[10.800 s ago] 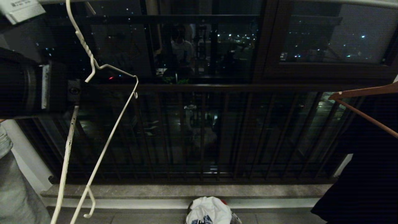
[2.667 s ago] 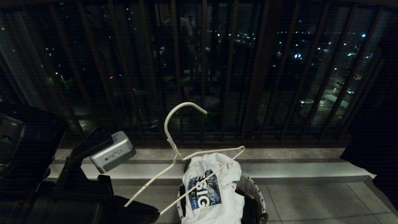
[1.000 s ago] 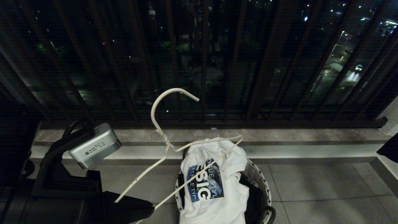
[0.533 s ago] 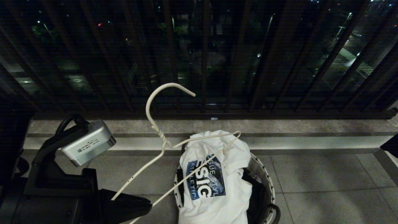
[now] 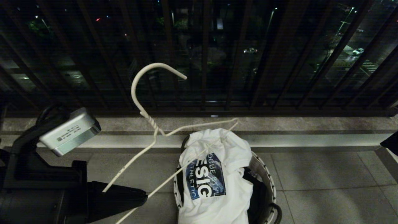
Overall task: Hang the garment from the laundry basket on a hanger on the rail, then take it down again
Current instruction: Pick up clothes from the basket
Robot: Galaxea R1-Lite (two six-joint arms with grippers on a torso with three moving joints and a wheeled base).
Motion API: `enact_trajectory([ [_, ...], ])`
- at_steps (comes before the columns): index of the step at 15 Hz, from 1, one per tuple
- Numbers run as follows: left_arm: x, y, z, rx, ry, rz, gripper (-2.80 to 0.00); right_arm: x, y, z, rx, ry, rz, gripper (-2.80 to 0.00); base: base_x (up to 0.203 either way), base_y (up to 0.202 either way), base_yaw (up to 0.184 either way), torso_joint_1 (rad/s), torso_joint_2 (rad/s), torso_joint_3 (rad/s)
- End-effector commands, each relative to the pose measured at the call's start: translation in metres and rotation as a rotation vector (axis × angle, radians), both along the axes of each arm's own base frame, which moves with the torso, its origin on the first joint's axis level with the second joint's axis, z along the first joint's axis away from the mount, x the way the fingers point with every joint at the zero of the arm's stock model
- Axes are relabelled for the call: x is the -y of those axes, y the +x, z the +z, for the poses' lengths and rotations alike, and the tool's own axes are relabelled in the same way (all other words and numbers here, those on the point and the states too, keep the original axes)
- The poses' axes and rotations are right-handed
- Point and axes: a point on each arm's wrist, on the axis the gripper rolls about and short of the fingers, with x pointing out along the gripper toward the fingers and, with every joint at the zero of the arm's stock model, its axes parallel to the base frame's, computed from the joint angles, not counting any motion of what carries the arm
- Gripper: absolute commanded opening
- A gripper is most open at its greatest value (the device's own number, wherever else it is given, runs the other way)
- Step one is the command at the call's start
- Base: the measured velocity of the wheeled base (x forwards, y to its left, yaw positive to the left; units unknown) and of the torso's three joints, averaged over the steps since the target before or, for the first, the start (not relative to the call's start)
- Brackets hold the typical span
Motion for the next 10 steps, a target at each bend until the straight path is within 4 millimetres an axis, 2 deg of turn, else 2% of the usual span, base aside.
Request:
enact_trajectory([
  [1,-0.007,-0.006,0.008,0.033,-0.03,0.011,-2.8,-0.001,0.024,0.028,-0.15,0.003,0.022,-2.8,0.0,0.0,0.0,0.0,0.0,0.0],
  [3,-0.011,-0.003,0.016,0.053,-0.048,0.055,-2.8,-0.002,0.058,0.049,-0.308,0.016,0.089,-2.8,0.0,0.0,0.0,0.0,0.0,0.0],
  [5,-0.016,-0.001,0.02,0.066,-0.058,0.089,-2.8,-0.005,0.101,0.05,-0.508,0.028,0.172,-2.8,0.0,0.0,0.0,0.0,0.0,0.0],
  [7,-0.015,0.0,0.02,0.066,-0.057,0.091,-2.8,-0.012,0.145,0.038,-0.68,0.037,0.242,-2.8,0.0,0.0,0.0,0.0,0.0,0.0],
  [10,-0.015,0.002,0.02,0.062,-0.055,0.094,-2.8,-0.03,0.204,0.007,-0.805,0.032,0.319,-2.8,0.0,0.0,0.0,0.0,0.0,0.0],
])
